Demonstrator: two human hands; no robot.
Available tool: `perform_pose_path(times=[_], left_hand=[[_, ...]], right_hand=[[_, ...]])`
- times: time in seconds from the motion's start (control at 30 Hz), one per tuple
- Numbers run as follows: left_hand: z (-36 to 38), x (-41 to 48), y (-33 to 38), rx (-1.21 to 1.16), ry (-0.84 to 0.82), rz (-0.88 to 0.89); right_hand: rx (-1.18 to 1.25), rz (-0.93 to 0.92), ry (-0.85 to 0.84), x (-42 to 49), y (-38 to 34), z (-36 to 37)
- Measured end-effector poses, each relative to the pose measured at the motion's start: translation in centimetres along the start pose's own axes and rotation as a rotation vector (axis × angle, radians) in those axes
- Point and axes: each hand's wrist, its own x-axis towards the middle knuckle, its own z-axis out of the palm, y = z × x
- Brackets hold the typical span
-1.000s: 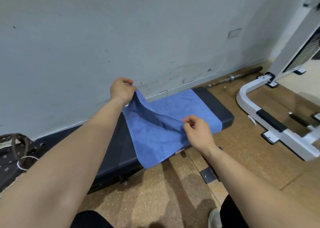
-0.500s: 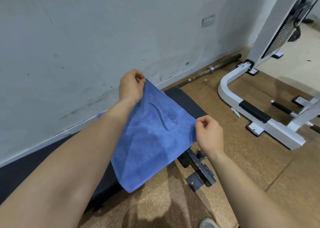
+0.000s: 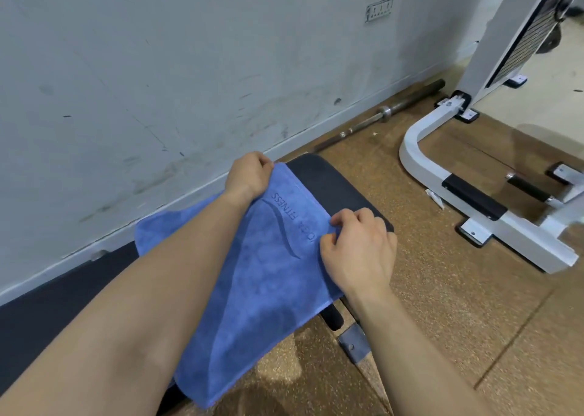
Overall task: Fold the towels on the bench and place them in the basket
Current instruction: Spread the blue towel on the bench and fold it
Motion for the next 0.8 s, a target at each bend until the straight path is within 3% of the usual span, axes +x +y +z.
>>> perform_pose_path(times=[0.2, 0.37, 0.63, 0.8], left_hand=[[-2.7, -4.4, 1.5, -0.295, 0.081, 0.106], [-5.0, -12.0, 2.0, -0.435, 0.009, 0.214], [-7.8, -18.3, 1.4, -0.612, -0.041, 0.219], [-8.5, -18.7, 1.3, -0.668, -0.004, 0.197]], right_hand=[[0.128, -0.004, -0.072, 0.9, -1.3, -0.6], [0.515, -0.136, -0.083, 1.4, -2.5, -2.1], [0.913, -0.257, -0.285, 0.4, -4.2, -4.1], [0.991, -0.280, -0.287, 0.6, -4.5, -4.1]])
